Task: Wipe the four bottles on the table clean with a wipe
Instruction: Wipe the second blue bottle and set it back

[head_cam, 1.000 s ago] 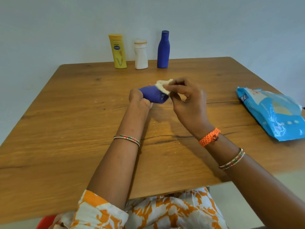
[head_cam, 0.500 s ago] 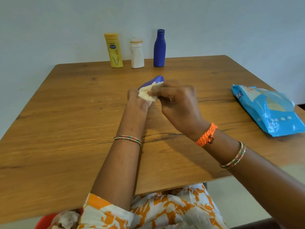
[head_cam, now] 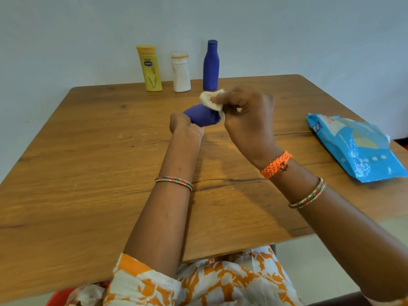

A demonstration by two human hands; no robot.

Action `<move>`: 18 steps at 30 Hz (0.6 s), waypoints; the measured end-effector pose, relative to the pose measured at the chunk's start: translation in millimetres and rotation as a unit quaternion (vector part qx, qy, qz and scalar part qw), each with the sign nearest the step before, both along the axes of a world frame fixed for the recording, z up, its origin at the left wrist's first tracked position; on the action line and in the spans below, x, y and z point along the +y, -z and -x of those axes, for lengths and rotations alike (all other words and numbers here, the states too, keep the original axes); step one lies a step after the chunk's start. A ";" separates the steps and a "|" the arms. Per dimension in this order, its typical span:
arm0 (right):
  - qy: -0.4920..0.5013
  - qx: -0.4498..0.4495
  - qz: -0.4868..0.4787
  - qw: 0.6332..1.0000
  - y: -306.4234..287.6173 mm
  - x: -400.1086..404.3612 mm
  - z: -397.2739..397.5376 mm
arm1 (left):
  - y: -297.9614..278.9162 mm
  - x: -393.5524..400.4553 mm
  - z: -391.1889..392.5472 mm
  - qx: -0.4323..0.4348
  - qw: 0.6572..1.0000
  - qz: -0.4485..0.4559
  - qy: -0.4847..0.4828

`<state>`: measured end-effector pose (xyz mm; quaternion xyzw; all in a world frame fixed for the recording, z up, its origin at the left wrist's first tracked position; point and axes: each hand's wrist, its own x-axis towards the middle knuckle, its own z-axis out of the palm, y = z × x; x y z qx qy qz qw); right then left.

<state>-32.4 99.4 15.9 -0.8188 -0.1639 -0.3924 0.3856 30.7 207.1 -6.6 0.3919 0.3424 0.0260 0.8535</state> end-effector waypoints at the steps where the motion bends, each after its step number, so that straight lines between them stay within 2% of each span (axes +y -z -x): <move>1: 0.000 0.000 0.000 1.000 3.3 1.5 3.6 | -4.9 1.1 4.2 -0.010 1.000 0.020 -0.010; 3: -0.005 0.016 -0.015 1.000 20.2 6.1 17.6 | 6.8 3.7 2.5 -0.066 0.996 0.061 -0.015; 4: -0.011 0.021 -0.027 0.999 27.4 6.9 23.3 | 11.8 3.9 -0.9 -0.046 0.999 0.026 -0.011; 7: -0.001 0.044 -0.107 0.993 26.2 2.3 16.5 | 7.8 2.1 -12.5 0.007 0.997 0.066 -0.042; 10: 0.010 0.117 -0.201 0.973 13.7 -10.0 -4.4 | -2.8 -5.8 -3.0 -0.039 0.996 0.074 -0.019; 13: -0.075 0.205 -0.187 0.958 13.5 -11.9 -7.8 | 4.1 -4.9 -0.3 -0.067 0.993 0.094 0.006; 14: -0.106 0.210 -0.182 0.955 15.0 -7.8 -4.7 | 8.5 -4.9 -3.6 -0.071 0.993 0.088 0.021; 16: -0.135 0.163 -0.122 0.970 18.9 0.7 3.7 | 17.8 -6.5 -10.3 -0.075 0.991 0.095 0.061; 18: -0.138 0.094 -0.009 0.986 27.4 2.8 7.9 | 17.8 -8.1 -7.9 -0.102 0.978 0.110 0.143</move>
